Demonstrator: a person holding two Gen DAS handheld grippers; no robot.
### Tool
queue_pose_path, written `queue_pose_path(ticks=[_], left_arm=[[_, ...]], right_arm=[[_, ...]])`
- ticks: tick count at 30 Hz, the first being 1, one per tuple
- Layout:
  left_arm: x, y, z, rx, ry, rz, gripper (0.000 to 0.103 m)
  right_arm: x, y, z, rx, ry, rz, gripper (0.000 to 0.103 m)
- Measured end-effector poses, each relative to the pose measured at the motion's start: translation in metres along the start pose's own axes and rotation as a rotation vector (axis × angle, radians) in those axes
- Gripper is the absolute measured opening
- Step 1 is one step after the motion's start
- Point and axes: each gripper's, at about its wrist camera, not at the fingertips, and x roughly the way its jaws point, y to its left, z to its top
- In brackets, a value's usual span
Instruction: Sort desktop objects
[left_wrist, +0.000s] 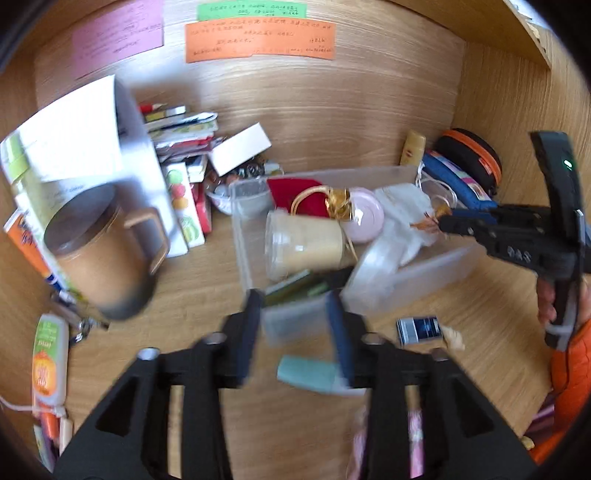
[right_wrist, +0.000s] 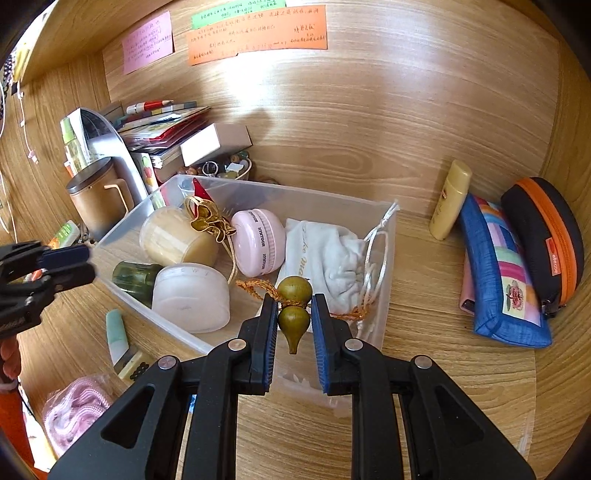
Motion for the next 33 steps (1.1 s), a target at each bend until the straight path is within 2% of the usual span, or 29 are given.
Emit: queue_pose_path(ticks=[4, 7, 9, 11, 13, 15, 18, 25, 28, 33], left_arm=[[-0.008, 0.003, -0.014, -0.01, 0.009, -0.01, 0.045], [0.003, -0.002, -0.023, 0.013, 0.057, 0.004, 0.045], [0.013, -0.004, -0.028, 0.025, 0.093, -0.022, 0.046], [0.023, -0.007, -0.033, 0.042, 0.123, -0.035, 0.054], [0.028, -0.01, -0.037, 0.063, 0.141, -0.041, 0.057], [0.03, -0.012, -0.04, 0.077, 0.153, -0.052, 0.059], [0.031, -0.016, -0.043, 0.108, 0.159, -0.057, 0.069], [0.041, -0.023, -0.049, 0.162, 0.193, -0.056, 0.071], [0.047, -0.023, -0.05, 0.156, 0.214, -0.061, 0.071], [0.048, -0.02, -0.051, 0.145, 0.197, -0.052, 0.072]], right_arm=[[0.005, 0.001, 0.001, 0.0, 0.009, 0.005, 0.016], [0.008, 0.005, 0.001, -0.004, 0.017, 0.009, 0.016], [0.009, 0.007, 0.0, -0.008, 0.022, 0.01, 0.016], [0.01, 0.009, 0.0, -0.014, 0.026, 0.01, 0.016], [0.011, 0.01, 0.0, -0.016, 0.031, 0.006, 0.016], [0.013, 0.009, 0.0, -0.015, 0.036, 0.005, 0.016], [0.014, 0.007, 0.001, -0.006, 0.042, 0.008, 0.017], [0.023, 0.005, 0.006, 0.009, 0.066, 0.01, 0.017], [0.024, 0.005, 0.007, 0.006, 0.067, 0.007, 0.017], [0.025, 0.004, 0.008, 0.009, 0.071, 0.009, 0.017]])
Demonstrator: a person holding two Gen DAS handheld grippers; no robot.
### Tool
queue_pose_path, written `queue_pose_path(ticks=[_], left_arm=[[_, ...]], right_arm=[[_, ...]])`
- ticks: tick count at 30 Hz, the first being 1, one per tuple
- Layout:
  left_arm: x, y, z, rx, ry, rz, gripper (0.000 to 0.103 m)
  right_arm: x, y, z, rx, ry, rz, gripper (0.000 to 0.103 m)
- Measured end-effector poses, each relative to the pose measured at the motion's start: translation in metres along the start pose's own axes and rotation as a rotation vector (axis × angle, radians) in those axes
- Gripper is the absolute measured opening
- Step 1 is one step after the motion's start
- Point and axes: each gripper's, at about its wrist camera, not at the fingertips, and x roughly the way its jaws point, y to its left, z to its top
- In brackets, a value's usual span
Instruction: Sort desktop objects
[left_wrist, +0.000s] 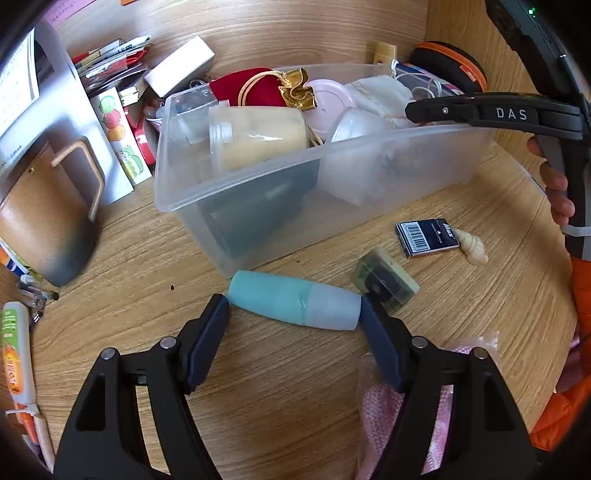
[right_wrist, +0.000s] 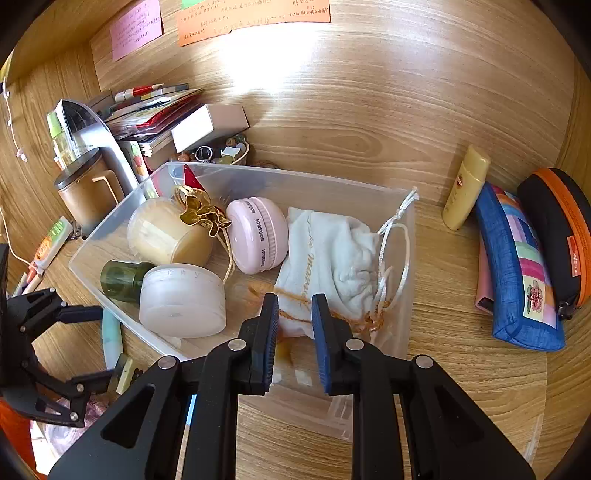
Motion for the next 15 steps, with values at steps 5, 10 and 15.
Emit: queue_pose_path(ticks=[5, 10, 15], left_arm=[[0.002, -0.001, 0.002, -0.003, -0.013, -0.004, 0.073], [0.003, -0.003, 0.004, -0.003, -0.021, -0.002, 0.073], [0.003, -0.006, 0.006, 0.004, -0.031, 0.03, 0.073]], right_arm=[[-0.001, 0.0, 0.0, -0.003, 0.011, 0.008, 0.02], [-0.009, -0.003, -0.002, 0.025, 0.002, 0.043, 0.035], [-0.026, -0.006, -0.009, 0.037, -0.037, 0.026, 0.043]])
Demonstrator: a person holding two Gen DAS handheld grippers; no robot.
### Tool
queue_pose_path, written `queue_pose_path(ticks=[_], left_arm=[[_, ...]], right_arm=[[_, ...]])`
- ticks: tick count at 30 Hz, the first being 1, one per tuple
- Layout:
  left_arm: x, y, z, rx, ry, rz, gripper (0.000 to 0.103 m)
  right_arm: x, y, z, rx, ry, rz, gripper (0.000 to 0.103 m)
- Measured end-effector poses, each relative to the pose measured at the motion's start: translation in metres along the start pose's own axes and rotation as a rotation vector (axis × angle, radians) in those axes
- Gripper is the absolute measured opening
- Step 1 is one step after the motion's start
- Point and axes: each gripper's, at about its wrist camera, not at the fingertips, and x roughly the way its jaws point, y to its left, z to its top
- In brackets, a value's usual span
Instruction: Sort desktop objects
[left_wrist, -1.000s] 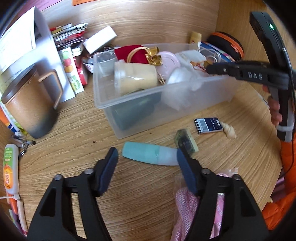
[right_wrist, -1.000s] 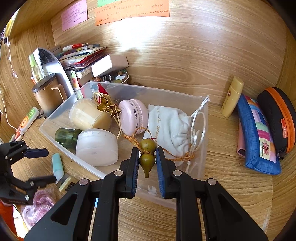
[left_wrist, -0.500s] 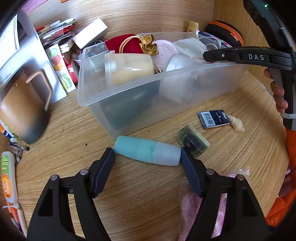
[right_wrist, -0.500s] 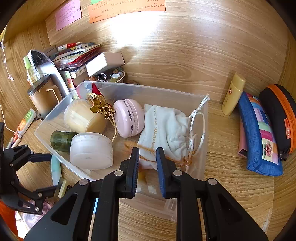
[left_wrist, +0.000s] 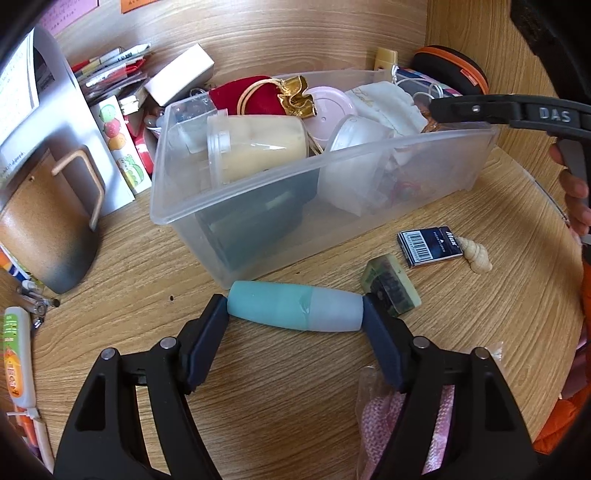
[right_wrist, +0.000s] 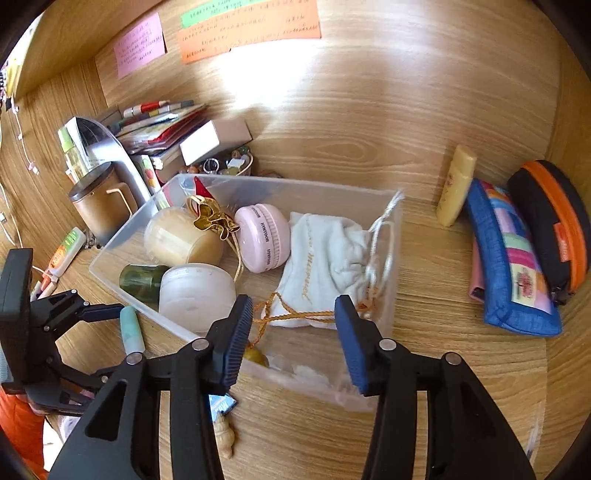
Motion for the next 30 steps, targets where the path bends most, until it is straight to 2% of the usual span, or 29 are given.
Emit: queue_pose_path(ticks=[9, 15, 21, 24, 30], left_arm=[[-0.02, 0.007, 0.001, -0.053, -0.051, 0.015, 0.073], [-0.053, 0.004, 0.008, -0.058, -0.139, 0.012, 0.073], [-0.077, 0.008, 0.027, -0.077, -0.223, 0.019, 0.073], [-0.077, 0.015, 0.037, -0.095, -0.236, 0.02, 0.073], [-0.062, 0.025, 0.053, -0.141, -0.209, 0.014, 0.073]], right_arm=[[-0.022, 0.004, -0.009, -0.015, -0.03, 0.002, 0.044], [-0.03, 0.013, -0.015, -0.039, -0.041, 0.01, 0.049], [-0.035, 0.023, -0.019, -0.056, -0.051, 0.024, 0.049], [-0.037, 0.028, -0.021, -0.064, -0.059, 0.029, 0.049], [-0.041, 0.037, -0.028, -0.085, -0.061, 0.027, 0.049]])
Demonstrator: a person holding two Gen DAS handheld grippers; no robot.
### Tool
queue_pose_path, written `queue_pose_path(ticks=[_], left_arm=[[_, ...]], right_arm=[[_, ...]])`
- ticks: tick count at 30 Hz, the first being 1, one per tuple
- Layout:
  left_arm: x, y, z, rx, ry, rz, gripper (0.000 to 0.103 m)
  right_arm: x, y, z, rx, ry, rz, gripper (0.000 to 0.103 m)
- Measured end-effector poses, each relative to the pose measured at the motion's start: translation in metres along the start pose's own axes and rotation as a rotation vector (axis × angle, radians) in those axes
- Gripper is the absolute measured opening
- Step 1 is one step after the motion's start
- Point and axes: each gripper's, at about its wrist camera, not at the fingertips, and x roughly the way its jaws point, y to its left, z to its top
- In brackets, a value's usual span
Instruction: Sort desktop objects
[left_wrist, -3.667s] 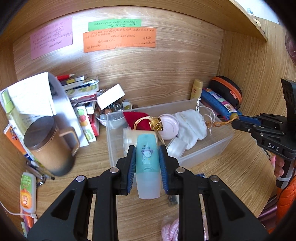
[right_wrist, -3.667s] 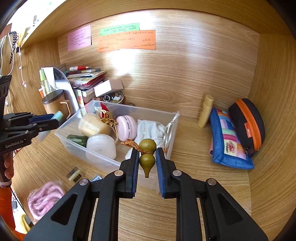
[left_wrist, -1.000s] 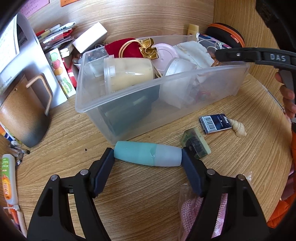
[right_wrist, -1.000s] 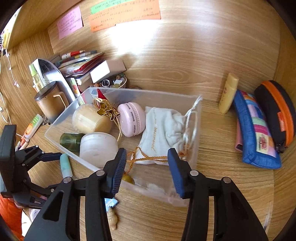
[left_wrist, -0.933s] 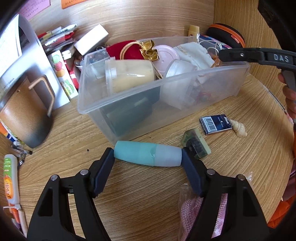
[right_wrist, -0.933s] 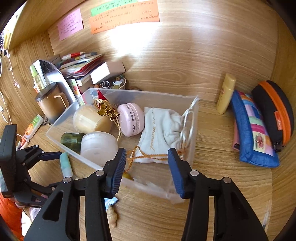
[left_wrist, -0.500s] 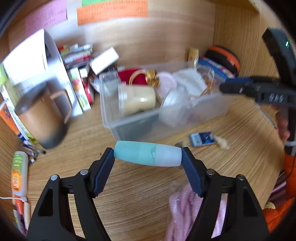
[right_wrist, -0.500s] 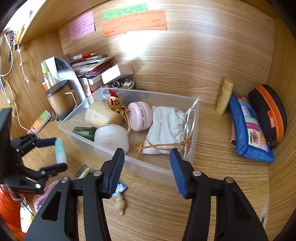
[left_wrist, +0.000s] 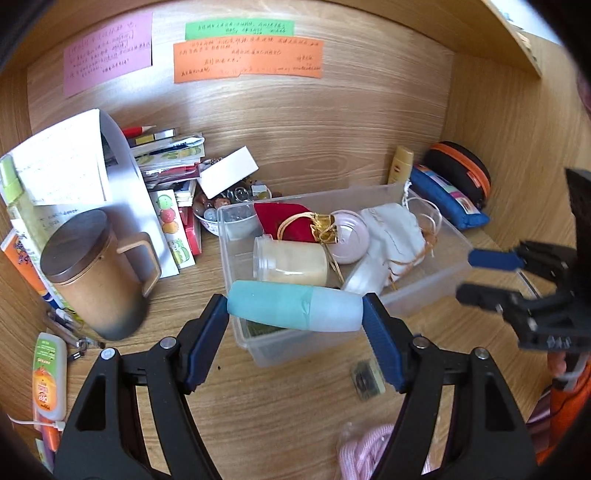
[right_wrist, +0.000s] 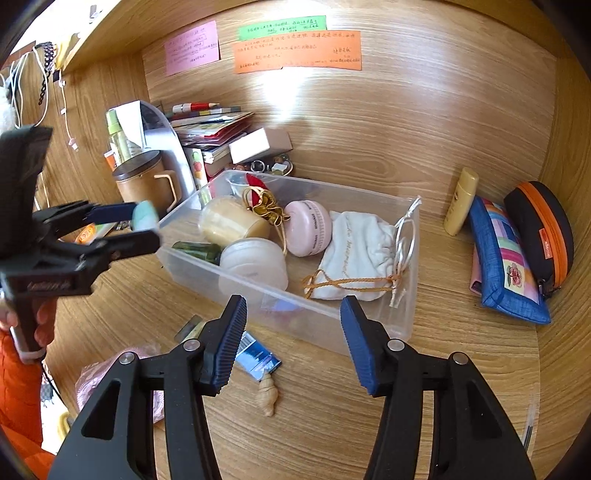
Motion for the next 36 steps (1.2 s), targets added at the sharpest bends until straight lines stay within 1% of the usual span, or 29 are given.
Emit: queue_pose_path(ticks=[7, 13, 19, 24, 25, 26, 28, 31, 36], left_arm=[[0.016, -0.003, 0.005, -0.012, 0.033, 0.006, 0.073], [0.026, -0.003, 0.004, -0.016, 0.064, 0.007, 0.073], [0.031, -0.004, 0.002, -0.018, 0.082, 0.001, 0.073], [0.025, -0.006, -0.002, -0.018, 0.076, 0.002, 0.073], [0.023, -0.006, -0.003, -0.019, 0.071, 0.003, 0.074], [0.02, -0.005, -0.004, -0.019, 0.069, 0.005, 0.08], [0.016, -0.005, -0.006, -0.016, 0.059, 0.011, 0.086], [0.014, -0.004, -0.008, -0.021, 0.061, 0.019, 0.086], [0.004, -0.004, -0.019, -0.051, 0.06, -0.026, 0.086]], right_arm=[[0.001, 0.004, -0.006, 0.007, 0.015, 0.015, 0.049], [0.003, 0.009, -0.017, 0.013, 0.034, 0.02, 0.049], [0.017, 0.012, -0.038, 0.028, 0.104, 0.021, 0.049], [0.022, 0.014, -0.05, 0.025, 0.138, 0.009, 0.049], [0.022, 0.015, -0.052, 0.023, 0.142, 0.006, 0.049], [0.023, 0.016, -0.054, 0.022, 0.145, 0.004, 0.049], [0.024, 0.017, -0.056, 0.02, 0.149, 0.003, 0.049], [0.027, 0.02, -0.061, 0.011, 0.159, -0.003, 0.049], [0.033, 0.025, -0.065, -0.005, 0.175, -0.014, 0.049]])
